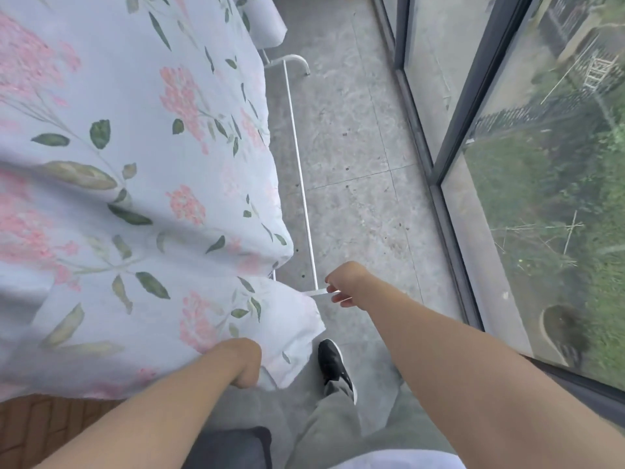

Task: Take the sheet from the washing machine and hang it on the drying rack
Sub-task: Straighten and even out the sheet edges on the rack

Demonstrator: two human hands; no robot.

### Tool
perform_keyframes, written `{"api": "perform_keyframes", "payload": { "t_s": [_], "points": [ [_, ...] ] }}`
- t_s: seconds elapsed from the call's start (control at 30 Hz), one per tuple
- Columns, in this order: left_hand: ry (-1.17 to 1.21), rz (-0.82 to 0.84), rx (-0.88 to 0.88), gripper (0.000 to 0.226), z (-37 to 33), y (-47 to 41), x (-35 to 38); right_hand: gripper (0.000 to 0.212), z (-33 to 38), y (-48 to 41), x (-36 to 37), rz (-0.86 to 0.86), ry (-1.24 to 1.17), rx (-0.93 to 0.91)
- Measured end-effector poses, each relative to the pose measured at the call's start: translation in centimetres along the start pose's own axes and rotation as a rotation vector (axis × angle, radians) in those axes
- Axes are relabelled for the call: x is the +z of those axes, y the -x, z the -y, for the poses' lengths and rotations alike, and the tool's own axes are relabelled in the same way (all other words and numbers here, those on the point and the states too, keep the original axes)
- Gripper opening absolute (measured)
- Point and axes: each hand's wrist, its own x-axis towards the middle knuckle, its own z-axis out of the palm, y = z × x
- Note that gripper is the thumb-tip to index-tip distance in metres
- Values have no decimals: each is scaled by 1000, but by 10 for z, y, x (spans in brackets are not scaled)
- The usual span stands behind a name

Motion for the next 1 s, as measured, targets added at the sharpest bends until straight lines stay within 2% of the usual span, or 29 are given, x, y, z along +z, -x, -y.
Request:
{"api": "perform_keyframes", "payload": {
  "t_s": [0.07,0.17,0.33,0.53,0.67,0.83,1.0],
  "points": [
    [76,36,-17,27,1,6,24,28,-2,-1,8,6,32,-13],
    [162,-4,-91,43,6,15,59,28,-6,-5,22,3,82,-22],
    [260,-44,-143,46,14,28,82,30,-13,-8,47,80,202,5],
    [36,-44,-178,27,14,34,109,25,-24,-8,72,157,364,38],
    [-88,-100,-158,27,13,38,126,14,-32,-9,91,192,458,85],
    [-107,-153,-116,27,15,40,133,14,-38,-4,106,231,498,120],
    [-75,-204,-103,27,17,40,131,18,-27,11,106,256,563,-48]
  ]
}}
